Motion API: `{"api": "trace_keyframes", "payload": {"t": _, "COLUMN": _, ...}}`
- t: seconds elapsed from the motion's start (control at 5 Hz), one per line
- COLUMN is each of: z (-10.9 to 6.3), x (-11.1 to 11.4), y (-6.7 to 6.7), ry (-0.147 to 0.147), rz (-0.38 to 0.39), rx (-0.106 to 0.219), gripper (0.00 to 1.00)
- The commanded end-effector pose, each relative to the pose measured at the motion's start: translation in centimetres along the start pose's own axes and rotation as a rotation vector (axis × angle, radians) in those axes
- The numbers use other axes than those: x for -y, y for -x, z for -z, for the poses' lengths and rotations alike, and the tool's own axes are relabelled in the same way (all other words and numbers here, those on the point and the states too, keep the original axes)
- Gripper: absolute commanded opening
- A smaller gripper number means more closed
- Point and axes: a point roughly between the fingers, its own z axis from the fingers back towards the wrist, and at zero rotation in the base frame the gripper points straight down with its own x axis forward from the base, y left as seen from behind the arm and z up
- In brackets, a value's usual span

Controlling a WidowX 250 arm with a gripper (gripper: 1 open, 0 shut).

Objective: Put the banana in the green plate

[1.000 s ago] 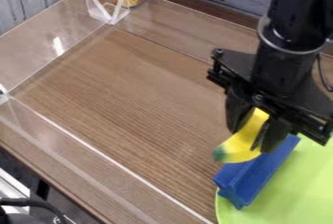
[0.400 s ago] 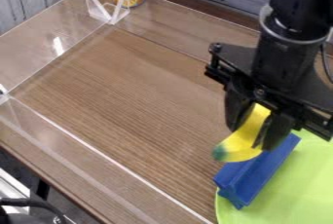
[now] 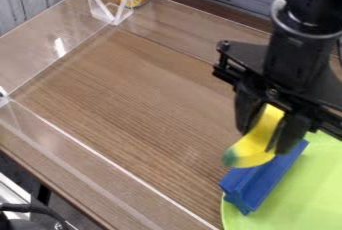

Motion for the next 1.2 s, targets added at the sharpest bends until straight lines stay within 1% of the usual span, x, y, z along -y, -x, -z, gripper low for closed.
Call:
{"api": "trace_keyframes", "payload": {"t": 0.0, "z": -1.64, "x": 0.35, "y": -0.45, "ry": 0.033, "rz": -0.005, "rx": 0.050, "gripper": 0.00}}
{"api": "trace_keyframes", "payload": {"t": 1.0, "z": -2.46, "x": 0.68, "y": 0.34, "ry": 0.048, "rz": -0.042, "rx": 0.019, "gripper": 0.00}}
